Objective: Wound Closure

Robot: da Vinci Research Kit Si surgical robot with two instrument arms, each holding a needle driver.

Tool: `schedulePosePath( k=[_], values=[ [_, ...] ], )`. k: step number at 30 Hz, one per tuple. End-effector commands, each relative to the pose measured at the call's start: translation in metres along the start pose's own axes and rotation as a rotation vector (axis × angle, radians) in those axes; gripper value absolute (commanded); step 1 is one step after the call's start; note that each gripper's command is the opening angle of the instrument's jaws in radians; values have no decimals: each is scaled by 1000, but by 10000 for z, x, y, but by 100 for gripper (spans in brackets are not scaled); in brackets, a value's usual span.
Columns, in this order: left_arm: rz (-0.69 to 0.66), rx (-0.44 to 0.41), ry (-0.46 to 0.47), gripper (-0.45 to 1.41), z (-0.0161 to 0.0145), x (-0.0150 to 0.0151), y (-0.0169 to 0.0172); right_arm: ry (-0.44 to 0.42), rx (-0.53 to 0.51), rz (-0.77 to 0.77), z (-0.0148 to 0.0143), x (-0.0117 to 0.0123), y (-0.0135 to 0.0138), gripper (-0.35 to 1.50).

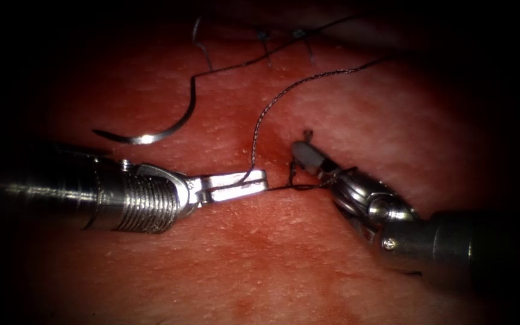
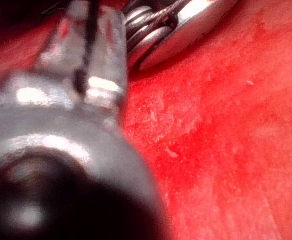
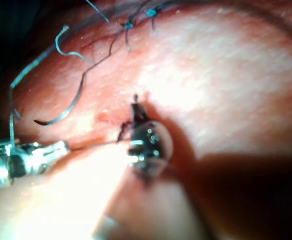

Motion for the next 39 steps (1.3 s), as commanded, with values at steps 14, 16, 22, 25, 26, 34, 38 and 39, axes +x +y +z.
schedulePosePath(
  k=[14,16,22,25,26,34,38,39],
  values=[
    [-42,8,-88,-45,26,-7,-102,110,100,-212,-5,10,-29,-35],
    [-42,10,-123,-45,36,-15,-123,106,107,-224,-3,8,-30,-35],
    [-27,6,-195,-45,68,-49,-174,101,129,-242,-4,6,-30,-35],
    [-24,19,-203,-45,78,-63,-199,89,147,-262,-3,5,-30,-35],
    [-24,22,-204,-45,80,-66,-207,87,151,-269,-3,4,-30,-35],
    [-40,46,-217,-45,94,-73,-268,89,158,-278,-3,-5,-25,-35],
    [-46,56,-221,-45,102,-73,-285,88,160,-280,-5,-7,-23,-35],
    [-47,58,-221,-45,104,-73,-287,88,160,-280,-5,-7,-23,-35]
  ],
)
